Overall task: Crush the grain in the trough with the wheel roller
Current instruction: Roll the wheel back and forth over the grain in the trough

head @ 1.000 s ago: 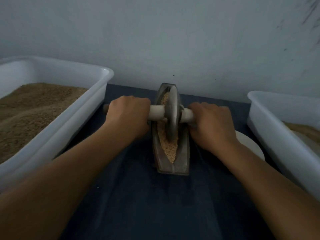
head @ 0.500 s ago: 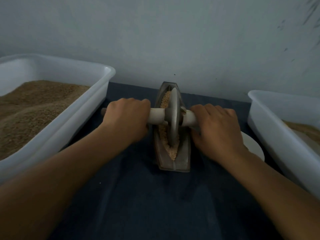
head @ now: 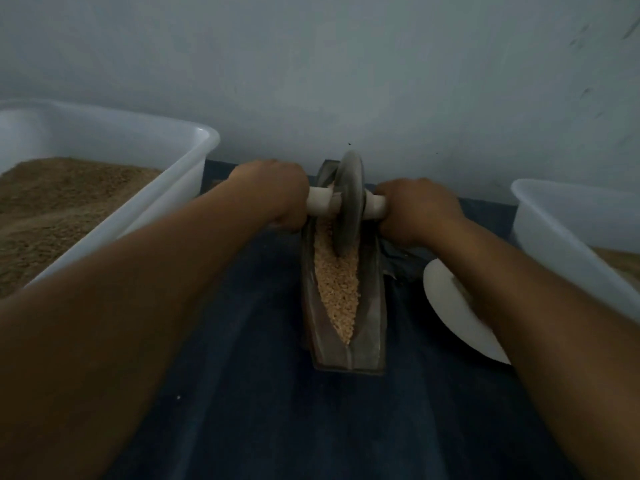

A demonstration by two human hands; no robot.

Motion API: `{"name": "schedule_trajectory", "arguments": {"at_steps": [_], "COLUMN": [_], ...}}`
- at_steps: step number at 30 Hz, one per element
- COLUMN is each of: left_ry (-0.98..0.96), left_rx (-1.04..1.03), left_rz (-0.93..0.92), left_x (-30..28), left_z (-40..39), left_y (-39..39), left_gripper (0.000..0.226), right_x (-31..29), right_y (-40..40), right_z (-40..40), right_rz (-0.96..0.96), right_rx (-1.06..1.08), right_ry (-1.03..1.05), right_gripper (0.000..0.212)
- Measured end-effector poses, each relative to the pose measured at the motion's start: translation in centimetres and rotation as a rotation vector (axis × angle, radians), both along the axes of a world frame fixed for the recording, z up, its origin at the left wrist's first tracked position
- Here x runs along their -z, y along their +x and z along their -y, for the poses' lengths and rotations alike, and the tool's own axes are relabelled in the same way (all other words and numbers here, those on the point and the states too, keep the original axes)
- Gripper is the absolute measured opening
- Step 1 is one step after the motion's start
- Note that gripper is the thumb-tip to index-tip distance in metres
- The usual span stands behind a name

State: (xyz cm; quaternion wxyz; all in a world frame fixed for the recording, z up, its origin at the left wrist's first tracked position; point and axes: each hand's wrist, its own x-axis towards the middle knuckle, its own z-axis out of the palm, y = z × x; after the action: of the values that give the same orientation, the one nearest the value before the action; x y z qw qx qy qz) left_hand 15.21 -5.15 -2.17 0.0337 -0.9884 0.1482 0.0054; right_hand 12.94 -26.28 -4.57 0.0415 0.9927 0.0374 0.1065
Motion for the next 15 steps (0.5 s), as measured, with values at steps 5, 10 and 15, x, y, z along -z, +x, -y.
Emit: {"name": "schedule_trajectory", "arguments": {"at_steps": [5, 10, 15], "left_ry": [-0.003, -0.024, -0.008], "left_rx": [-0.006, -0.008, 0.051], "left_rz": [0.029, 0.111, 0.171], "left_x": [0.1, 0.7, 0.6], "left_z": [-0.2, -1.2, -2.2], "left_y": [-0.8, -3.9, -7.7], "left_gripper": [0.058, 0.047, 0.035], "right_x": [0.2, 1.2, 1.5], "right_y": [-1.3, -5.2, -10.1], "right_z": [-0.2, -0.8, -1.5], "right_rz": [0.045, 0.204, 0.32], "right_rx": [-0.002, -0.048, -0.111], "right_ry": [0.008, 0.005, 0.037], "right_gripper": [0.025, 0.017, 0.013]}}
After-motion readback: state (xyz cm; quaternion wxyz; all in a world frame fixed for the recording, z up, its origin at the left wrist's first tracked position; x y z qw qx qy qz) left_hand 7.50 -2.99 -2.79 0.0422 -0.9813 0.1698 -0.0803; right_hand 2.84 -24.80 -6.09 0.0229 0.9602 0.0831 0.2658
